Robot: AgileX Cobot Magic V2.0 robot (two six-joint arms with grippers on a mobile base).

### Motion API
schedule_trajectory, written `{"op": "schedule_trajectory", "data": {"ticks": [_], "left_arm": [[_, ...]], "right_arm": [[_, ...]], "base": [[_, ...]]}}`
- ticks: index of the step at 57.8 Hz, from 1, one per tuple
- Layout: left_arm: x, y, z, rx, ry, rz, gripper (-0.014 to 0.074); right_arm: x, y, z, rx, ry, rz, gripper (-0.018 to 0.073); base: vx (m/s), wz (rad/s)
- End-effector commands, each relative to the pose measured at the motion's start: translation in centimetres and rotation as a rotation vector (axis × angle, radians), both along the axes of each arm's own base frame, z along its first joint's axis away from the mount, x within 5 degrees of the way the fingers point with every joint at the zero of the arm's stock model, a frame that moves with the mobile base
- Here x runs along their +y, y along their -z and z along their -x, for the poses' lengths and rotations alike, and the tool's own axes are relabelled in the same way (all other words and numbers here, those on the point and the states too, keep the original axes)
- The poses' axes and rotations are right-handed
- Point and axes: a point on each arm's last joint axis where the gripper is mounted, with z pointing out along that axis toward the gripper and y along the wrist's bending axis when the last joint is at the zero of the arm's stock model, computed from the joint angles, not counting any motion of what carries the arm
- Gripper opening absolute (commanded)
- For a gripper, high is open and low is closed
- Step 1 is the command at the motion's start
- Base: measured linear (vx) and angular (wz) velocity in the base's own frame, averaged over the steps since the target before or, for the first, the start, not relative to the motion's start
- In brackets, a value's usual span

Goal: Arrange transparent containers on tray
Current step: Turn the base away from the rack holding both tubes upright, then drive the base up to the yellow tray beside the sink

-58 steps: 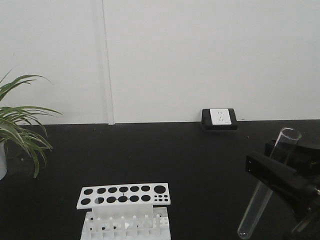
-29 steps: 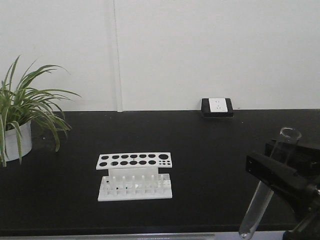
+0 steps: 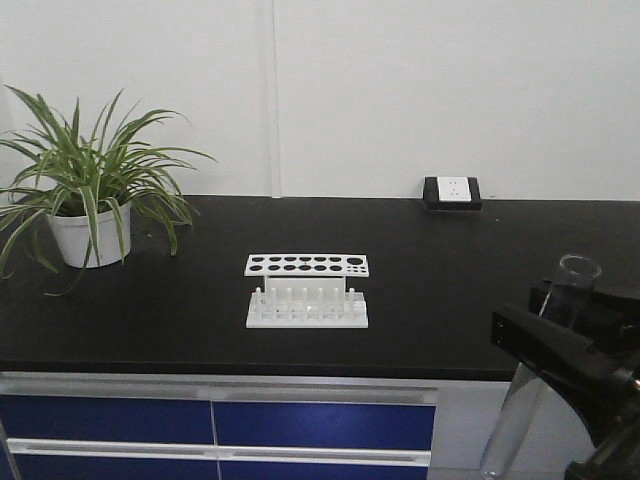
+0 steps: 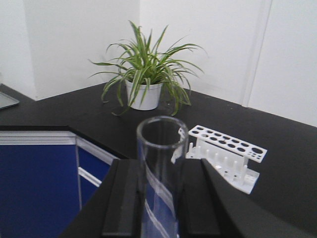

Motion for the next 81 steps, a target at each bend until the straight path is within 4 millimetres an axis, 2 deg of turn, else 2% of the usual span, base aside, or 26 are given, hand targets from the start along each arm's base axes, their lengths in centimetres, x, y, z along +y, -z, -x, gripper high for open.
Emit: {"op": "schedule_trajectory", "data": {"ticks": [1, 53, 81], "left_arm": [[-0.23, -1.66, 0.29, -0.099, 0.03, 0.026, 0.0146], [-0.22, -1.64, 0.28, -0.097, 0.03, 0.025, 0.0146], [-0.18, -1.48, 0.26, -0.08, 0.024, 0.022, 0.0146]], "right_arm": [[-0.09, -1.84, 0.32, -0.108, -0.016, -0.051, 0.0113], [-0.11, -1.86, 0.34, -0.109, -0.016, -0.052, 0.0113], [-0.11, -1.86, 0.34, -0.109, -0.016, -0.052, 0.0113]], "base": [[-0.35, 0.12], [-0.33, 0.14], [-0.21, 0.48]]}}
